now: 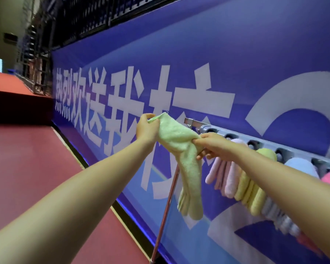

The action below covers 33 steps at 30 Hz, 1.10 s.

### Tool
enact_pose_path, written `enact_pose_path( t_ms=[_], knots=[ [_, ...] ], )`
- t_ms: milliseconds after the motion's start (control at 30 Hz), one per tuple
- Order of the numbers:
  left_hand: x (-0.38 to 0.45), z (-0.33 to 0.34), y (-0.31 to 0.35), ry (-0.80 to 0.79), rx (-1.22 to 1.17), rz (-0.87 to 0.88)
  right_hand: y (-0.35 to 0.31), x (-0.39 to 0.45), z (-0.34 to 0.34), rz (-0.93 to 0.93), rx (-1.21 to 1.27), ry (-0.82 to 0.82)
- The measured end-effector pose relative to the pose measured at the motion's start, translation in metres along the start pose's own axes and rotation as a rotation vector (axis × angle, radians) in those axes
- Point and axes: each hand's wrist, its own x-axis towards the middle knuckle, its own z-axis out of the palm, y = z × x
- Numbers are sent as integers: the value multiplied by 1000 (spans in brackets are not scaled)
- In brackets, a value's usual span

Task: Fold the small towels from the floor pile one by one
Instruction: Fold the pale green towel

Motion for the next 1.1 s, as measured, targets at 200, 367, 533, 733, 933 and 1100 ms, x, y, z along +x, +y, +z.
enact_pose_path(
  t_ms=[200, 367, 533, 733, 933, 1100],
  knots=[
    [30, 37, -23, -66, -56, -9, -4, 36, -43, 54, -92, 79],
    [34, 68, -36, -167, -157, -37, 8, 57, -69, 123, -131, 115],
    [37, 86, -45, -188, -231, -40, 31, 63, -90, 96, -323, 144],
    [57, 91, -53, -157, -276, -32, 41, 61, -102, 23, -406, 40],
    [66, 95, -55, -112, -374, -37, 36, 67, -111, 26, -381, 67],
    [56, 113, -66, -273, -311, -56, 45, 82, -121, 33, -457, 413]
  ],
)
